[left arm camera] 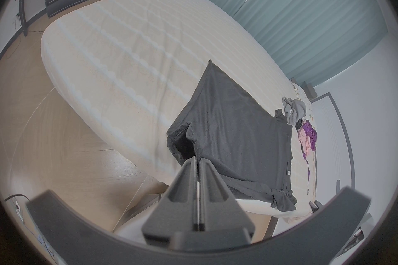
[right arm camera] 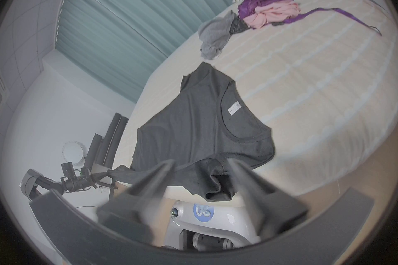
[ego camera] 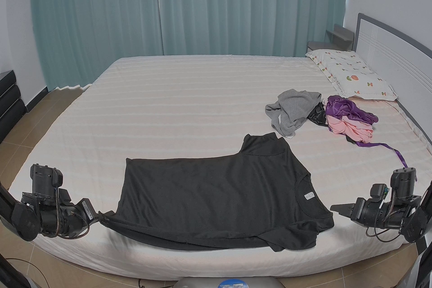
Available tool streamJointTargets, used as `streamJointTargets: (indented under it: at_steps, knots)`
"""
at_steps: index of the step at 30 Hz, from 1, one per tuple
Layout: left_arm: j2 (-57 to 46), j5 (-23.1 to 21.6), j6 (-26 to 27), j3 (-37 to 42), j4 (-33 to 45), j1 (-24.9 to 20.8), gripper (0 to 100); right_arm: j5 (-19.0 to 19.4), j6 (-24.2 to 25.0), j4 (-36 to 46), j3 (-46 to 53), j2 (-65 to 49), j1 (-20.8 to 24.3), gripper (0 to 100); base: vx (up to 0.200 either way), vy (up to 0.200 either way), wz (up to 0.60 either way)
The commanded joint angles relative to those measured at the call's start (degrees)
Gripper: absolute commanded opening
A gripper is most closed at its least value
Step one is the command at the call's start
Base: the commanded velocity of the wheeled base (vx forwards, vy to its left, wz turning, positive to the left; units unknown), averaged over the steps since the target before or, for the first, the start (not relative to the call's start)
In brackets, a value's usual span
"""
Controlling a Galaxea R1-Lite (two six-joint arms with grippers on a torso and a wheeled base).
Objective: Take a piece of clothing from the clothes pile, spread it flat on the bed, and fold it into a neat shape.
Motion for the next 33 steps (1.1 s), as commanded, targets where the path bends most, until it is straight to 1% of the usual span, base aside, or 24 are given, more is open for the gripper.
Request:
streamJointTargets:
  at_steps: [1,8,12,15,17,20,28,33]
  knots:
    - [0.45,0.05,0.04,-0.30,-0.12,-0.05,0,0.01,-0.91,-0.57,-4.26,11.47,3.26,100,0.000,0.000,0.00]
    - [0.72,0.05,0.13,-0.38,-0.21,-0.05,0,-0.69,-0.12,0.13,-4.87,13.22,7.74,100,0.000,0.000,0.00]
    - [0.81,0.05,0.13,-0.38,-0.21,-0.05,0,-3.95,1.63,0.31,-4.87,13.84,9.33,100,0.000,0.000,0.00]
    - [0.89,0.05,0.22,-0.30,-0.21,-0.05,0,-4.56,3.66,0.31,-4.26,13.40,10.64,100,0.000,0.000,0.00]
    - [0.89,0.05,0.22,-0.30,-0.21,-0.05,0,-4.82,4.01,0.40,-3.91,12.96,10.73,100,0.000,0.000,0.00]
    - [0.81,0.13,0.22,-0.30,-0.21,-0.05,0,-6.32,4.10,0.40,-3.12,12.52,10.73,100,0.000,0.000,0.00]
    - [0.81,0.13,0.13,-0.38,-0.12,-0.05,0,-6.67,5.15,0.31,-2.41,13.49,10.73,100,0.000,0.000,0.00]
    - [0.81,0.13,0.13,-0.30,-0.12,-0.05,0,-6.93,10.42,0.05,-4.79,15.25,11.87,100,0.000,0.000,0.00]
